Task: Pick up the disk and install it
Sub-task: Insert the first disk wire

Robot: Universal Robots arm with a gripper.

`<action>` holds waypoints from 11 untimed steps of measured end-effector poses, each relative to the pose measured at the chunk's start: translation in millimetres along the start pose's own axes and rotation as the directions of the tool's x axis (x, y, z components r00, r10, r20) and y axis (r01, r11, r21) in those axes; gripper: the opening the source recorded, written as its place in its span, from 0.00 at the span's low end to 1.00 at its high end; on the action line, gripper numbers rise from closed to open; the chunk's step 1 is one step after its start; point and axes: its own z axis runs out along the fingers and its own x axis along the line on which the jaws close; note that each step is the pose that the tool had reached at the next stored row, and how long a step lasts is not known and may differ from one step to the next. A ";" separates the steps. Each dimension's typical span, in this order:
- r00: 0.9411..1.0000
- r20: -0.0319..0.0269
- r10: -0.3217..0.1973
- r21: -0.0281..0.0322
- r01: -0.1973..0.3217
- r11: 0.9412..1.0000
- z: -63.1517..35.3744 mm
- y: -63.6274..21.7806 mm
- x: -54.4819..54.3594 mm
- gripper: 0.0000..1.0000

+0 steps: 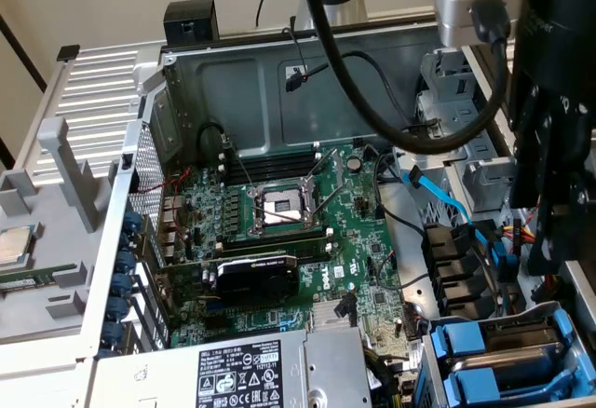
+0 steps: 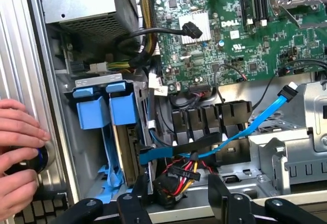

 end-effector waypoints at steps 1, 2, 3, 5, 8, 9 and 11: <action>1.000 -0.001 0.012 0.000 -0.012 1.000 1.8 0.2 -0.1 0.59; 1.000 -0.002 0.024 0.000 -0.024 1.000 3.6 0.5 -0.2 0.59; 0.999 -0.003 0.035 -0.001 -0.035 0.999 5.3 1.0 -0.3 0.59; 0.999 -0.003 0.044 -0.001 -0.044 0.999 7.0 3.9 -0.5 0.59; 0.999 0.002 0.050 -0.001 -0.050 0.999 7.7 9.7 -0.6 0.59; 0.999 0.003 0.053 0.001 -0.053 0.999 7.7 10.4 -0.9 0.59; 0.998 0.006 0.059 0.005 -0.059 0.998 8.0 11.2 -1.9 0.59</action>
